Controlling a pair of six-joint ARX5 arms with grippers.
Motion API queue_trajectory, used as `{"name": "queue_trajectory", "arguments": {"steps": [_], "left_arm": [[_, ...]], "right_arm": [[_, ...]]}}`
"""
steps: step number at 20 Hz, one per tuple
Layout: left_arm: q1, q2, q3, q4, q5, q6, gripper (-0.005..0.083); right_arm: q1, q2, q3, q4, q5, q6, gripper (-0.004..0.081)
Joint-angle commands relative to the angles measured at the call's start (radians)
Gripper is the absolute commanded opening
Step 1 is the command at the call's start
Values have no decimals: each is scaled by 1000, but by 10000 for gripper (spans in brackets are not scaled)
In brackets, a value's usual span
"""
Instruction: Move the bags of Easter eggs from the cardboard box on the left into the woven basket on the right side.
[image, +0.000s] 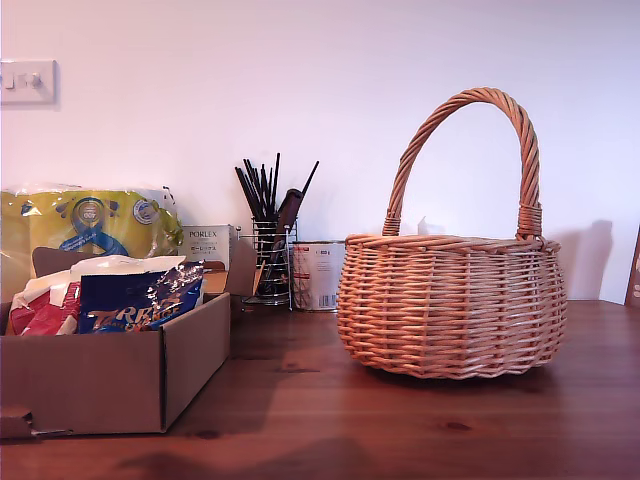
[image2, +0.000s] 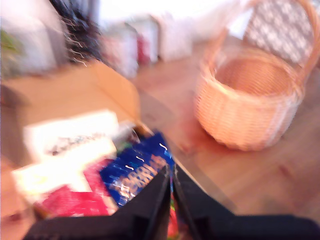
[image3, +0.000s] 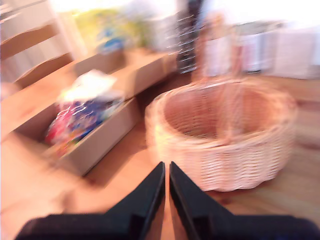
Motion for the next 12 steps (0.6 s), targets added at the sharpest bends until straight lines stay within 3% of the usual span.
{"name": "queue_trajectory", "arguments": {"steps": [1,6,10,11,12], "left_arm": [[-3,61,25,3,44,61,-23],[-3,285,101,22,90,446,-23],[-3,464,222,0,93,555,-22],[-4,505,260,-11,107,563,1],[-4,546,294,-24,118,587,79]], "right_arm": [[13,21,2,6,-24,-21,-12],[39,58,2,16,-49,-53,-12],[43,62,2,25,-49,-53,-12],[43,62,2,24,-49,-53,-12],[43,62,2,26,-49,-53,-12]]}}
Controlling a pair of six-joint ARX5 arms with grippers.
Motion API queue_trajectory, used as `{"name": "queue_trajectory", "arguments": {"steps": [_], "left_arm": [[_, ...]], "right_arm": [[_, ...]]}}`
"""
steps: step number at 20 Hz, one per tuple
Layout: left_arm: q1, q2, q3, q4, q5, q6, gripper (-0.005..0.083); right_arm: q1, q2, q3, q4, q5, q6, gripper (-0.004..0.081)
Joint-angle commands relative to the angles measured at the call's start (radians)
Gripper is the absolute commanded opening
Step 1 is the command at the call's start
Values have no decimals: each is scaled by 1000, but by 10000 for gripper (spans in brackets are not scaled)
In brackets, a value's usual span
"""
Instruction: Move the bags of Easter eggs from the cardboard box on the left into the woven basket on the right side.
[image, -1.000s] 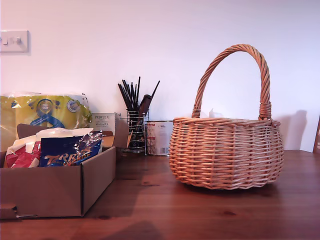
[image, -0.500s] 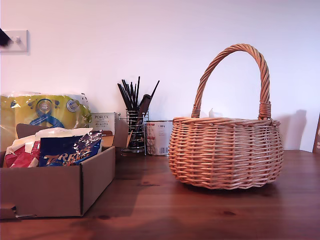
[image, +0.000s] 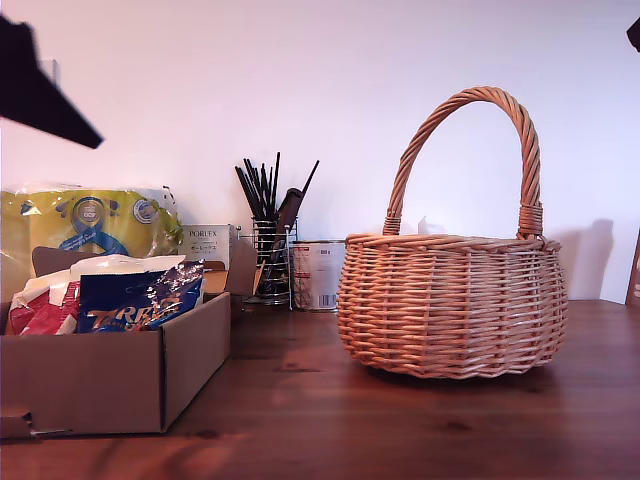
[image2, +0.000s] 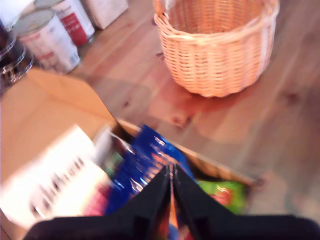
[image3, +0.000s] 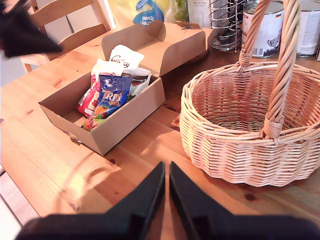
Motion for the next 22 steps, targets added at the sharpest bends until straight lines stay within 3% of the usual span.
{"name": "queue_trajectory", "arguments": {"steps": [1,3,4,11,15,22], "left_arm": [[-3,54,49,-8,1,61,188],[-7,134,123,-13,-39,60,451],[-15,167,156,-29,-60,82,506],[-97,398,354,-203,-124,195,501],[-132,549,454,-311,-209,254,501],[-134,709,522,-374,-251,343,497]], "right_arm": [[4,4,2,10,-5,-3,-12],[4,4,2,10,-4,-3,-12],[4,4,2,11,-4,-3,-12],[4,4,2,18,-4,-3,-12],[4,4,2,19,-6,-3,-12],[4,4,8,18,-7,-3,-12]]}}
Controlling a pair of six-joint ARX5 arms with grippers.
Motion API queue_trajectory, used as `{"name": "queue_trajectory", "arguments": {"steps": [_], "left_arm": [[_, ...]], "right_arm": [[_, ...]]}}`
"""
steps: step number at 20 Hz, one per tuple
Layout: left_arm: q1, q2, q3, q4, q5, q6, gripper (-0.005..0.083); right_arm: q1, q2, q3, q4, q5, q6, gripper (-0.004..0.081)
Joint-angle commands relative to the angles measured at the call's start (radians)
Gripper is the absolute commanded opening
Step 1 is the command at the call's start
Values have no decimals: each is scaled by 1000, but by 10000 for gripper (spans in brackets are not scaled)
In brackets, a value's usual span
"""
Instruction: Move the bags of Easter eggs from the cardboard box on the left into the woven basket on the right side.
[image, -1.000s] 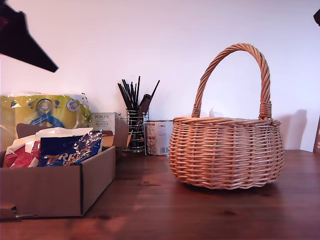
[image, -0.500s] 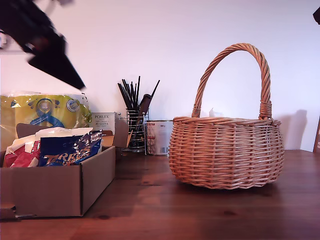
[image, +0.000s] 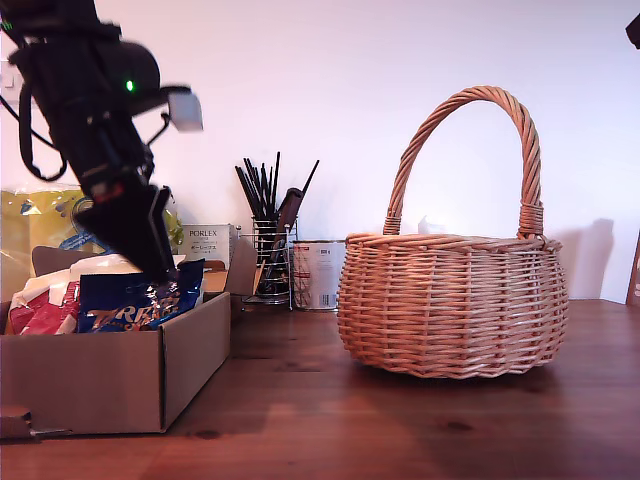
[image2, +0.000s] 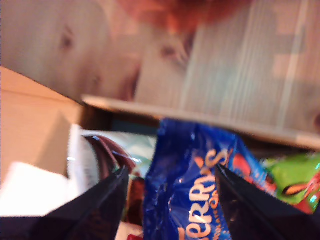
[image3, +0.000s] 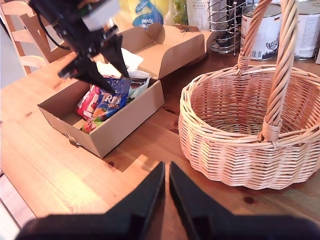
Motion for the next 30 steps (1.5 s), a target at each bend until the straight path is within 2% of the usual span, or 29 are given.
{"name": "queue_trajectory", "arguments": {"steps": [1,6,11,16,20,30], "left_arm": [[1,32,7,-14,1,16,497],[-10,42,7,-105,2,8,445],[-31,42,7,-229,2,-80,416],[-32,46,7,-173,-1,-81,408],[-14,61,7,-105,-28,-89,434],[-32,160,7,-109,2,-89,450]], "right_arm": [[4,4,8,8,-6,-3,-12],[4,4,10,10,-6,-3,-12],[4,4,10,10,-6,-3,-12],[4,4,11,9,-7,-3,-12],[4,4,15,3,-7,-3,-12],[4,4,15,1,-7,-3,-12]]}}
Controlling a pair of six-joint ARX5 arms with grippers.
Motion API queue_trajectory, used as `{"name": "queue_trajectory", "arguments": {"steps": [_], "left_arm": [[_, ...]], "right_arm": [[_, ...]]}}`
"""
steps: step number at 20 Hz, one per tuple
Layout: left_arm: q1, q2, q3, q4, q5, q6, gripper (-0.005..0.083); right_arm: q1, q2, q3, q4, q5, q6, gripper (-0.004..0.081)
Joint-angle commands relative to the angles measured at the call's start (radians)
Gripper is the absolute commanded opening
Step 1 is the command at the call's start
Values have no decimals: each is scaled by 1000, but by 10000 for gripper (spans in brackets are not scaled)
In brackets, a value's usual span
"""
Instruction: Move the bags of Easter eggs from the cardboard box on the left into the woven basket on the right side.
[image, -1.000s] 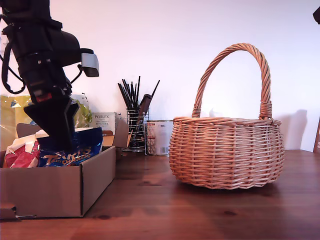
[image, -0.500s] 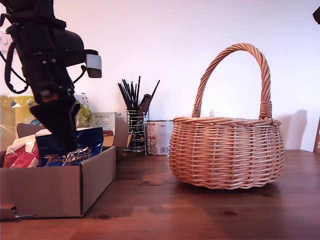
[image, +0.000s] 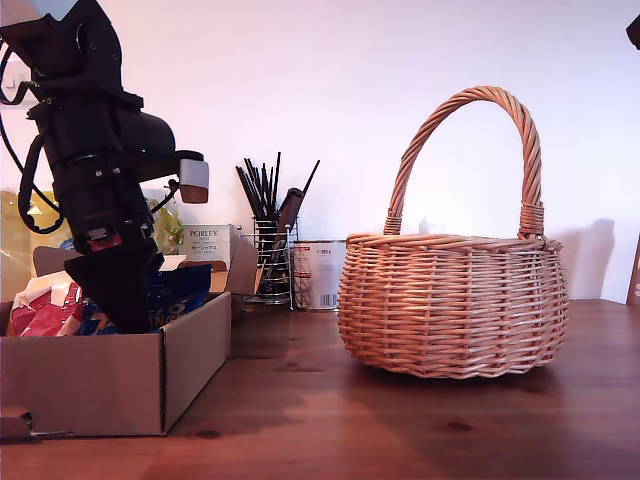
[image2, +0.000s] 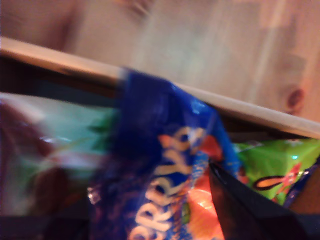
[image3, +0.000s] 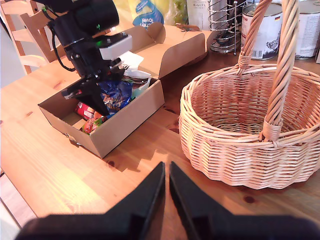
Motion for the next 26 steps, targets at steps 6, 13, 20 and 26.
{"name": "queue_trajectory", "arguments": {"steps": [6,13,20,26], "left_arm": [[-8,55,-8,-18,7,-9,214],[-8,57,39,-79,17,-8,-23],[-9,55,279,-307,8,-43,-23],[-9,50,468,-387,32,-168,-23]], "right_arm": [[4,4,15,4,-6,-3,-12],[4,4,15,4,-6,-3,-12],[4,4,15,3,-6,-3,-12],[4,4,15,3,-6,-3,-12]]}}
